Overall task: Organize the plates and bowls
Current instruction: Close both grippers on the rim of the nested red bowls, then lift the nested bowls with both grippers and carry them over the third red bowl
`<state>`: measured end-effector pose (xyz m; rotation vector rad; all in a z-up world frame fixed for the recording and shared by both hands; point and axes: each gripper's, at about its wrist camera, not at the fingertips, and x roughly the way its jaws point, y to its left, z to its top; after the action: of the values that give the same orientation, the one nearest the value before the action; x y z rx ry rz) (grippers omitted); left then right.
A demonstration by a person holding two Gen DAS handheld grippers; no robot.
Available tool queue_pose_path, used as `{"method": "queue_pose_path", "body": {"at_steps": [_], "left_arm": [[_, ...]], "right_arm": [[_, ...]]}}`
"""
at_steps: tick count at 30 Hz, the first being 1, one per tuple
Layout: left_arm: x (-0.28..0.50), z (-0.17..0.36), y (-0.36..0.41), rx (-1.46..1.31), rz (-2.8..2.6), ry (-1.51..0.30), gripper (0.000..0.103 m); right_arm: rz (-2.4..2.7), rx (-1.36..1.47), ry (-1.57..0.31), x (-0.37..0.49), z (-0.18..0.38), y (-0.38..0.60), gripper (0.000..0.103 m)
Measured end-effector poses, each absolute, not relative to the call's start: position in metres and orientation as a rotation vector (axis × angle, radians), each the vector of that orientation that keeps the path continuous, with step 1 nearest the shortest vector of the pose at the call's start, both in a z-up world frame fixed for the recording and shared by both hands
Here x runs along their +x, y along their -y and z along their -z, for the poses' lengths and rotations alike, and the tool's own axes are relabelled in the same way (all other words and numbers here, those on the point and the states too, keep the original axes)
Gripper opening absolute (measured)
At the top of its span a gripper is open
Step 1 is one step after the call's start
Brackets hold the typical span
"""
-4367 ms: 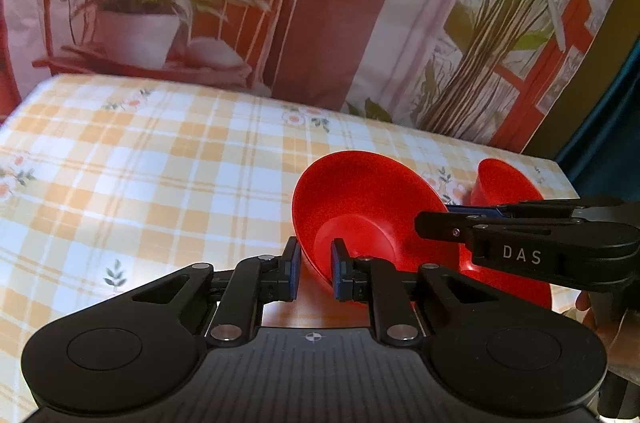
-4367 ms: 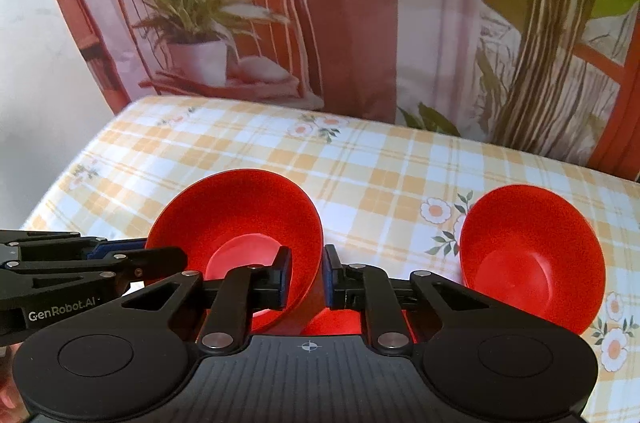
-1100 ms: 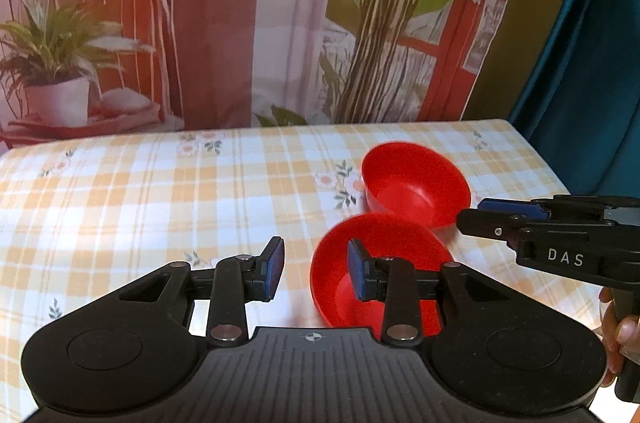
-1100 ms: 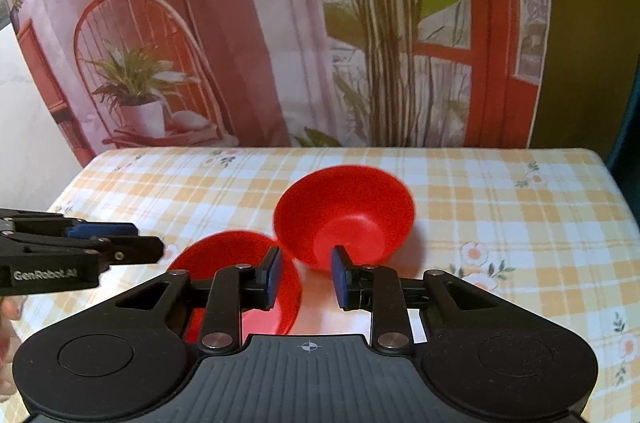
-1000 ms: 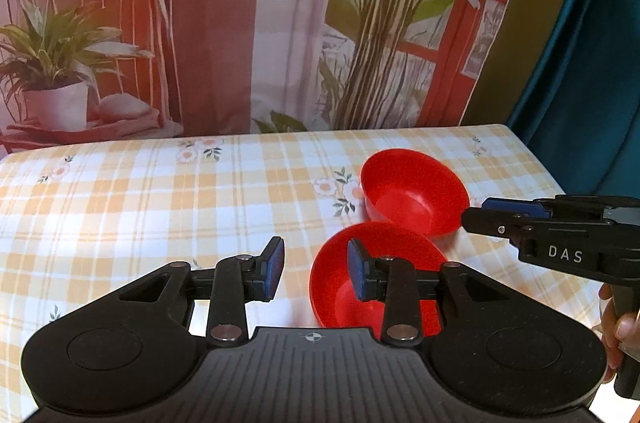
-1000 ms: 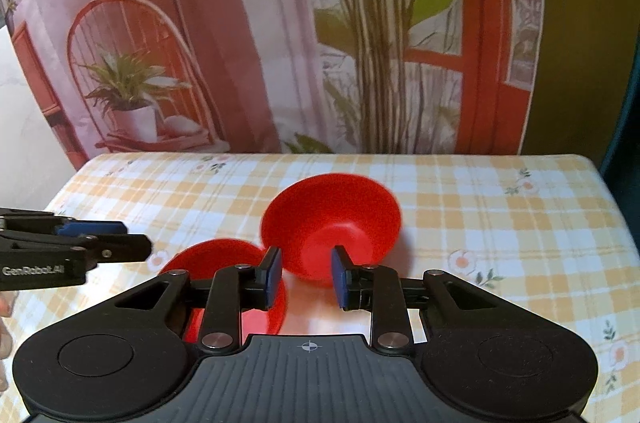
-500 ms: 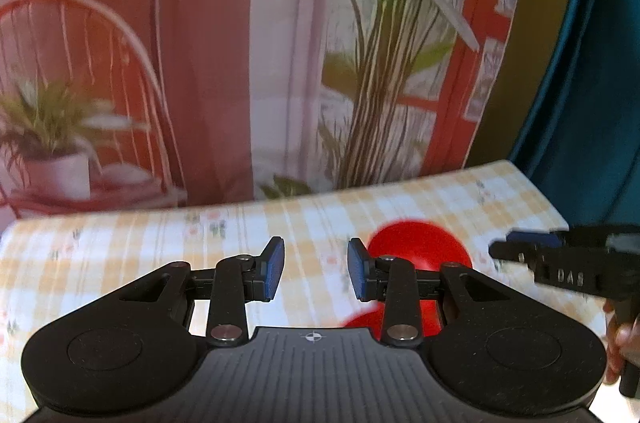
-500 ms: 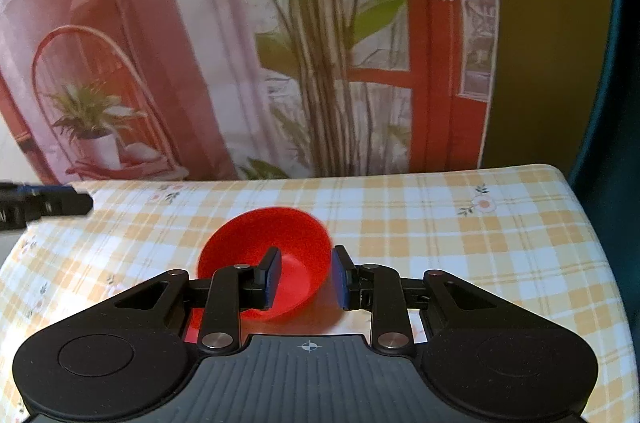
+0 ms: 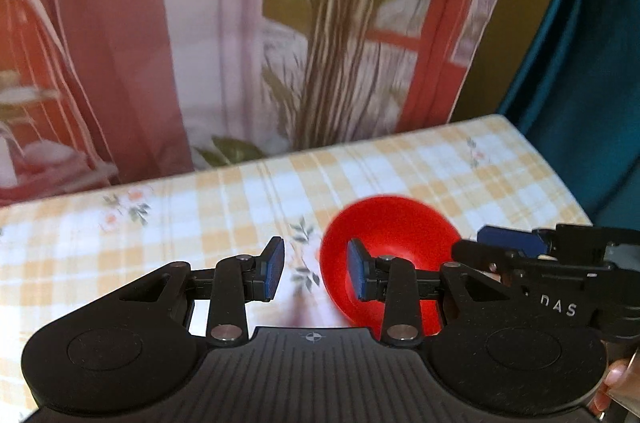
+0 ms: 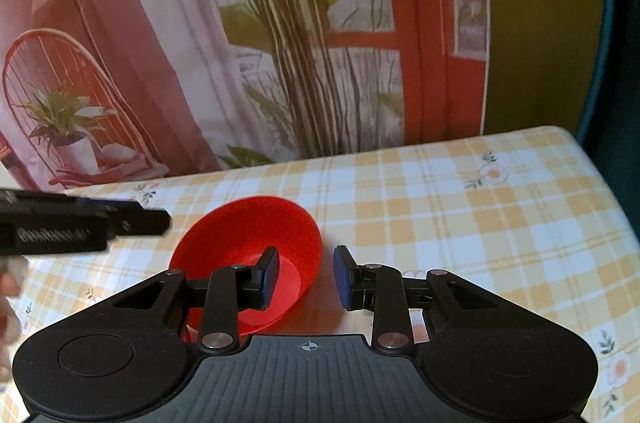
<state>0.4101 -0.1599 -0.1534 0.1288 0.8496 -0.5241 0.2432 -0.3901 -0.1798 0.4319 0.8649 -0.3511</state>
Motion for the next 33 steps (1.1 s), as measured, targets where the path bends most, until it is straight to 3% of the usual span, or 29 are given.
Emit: {"method": "queue_pose_path", "body": {"at_steps": [12, 14, 19, 23, 33], "left_arm": [[0.423, 0.179, 0.164, 0.105, 0.550, -0.916, 0.035], [0.423, 0.181, 0.163, 0.096, 0.556, -0.920, 0.023], [0.421, 0.183, 0.163, 0.085, 0.574, -0.912, 0.010], [0.420, 0.182, 0.163, 0.078, 0.576, -0.903, 0.010], [0.421, 0.180, 0.160, 0.050, 0.577, -0.900, 0.009]], "right_arm": [[0.342, 0.471, -0.884, 0.245, 0.198, 0.391, 0.028], [0.337, 0.475, -0.883, 0.245, 0.198, 0.389, 0.027], [0.323, 0.475, -0.890, 0.246, 0.201, 0.386, 0.019], [0.327, 0.475, -0.894, 0.247, 0.203, 0.386, 0.014], [0.336, 0.466, -0.883, 0.247, 0.200, 0.387, 0.011]]}}
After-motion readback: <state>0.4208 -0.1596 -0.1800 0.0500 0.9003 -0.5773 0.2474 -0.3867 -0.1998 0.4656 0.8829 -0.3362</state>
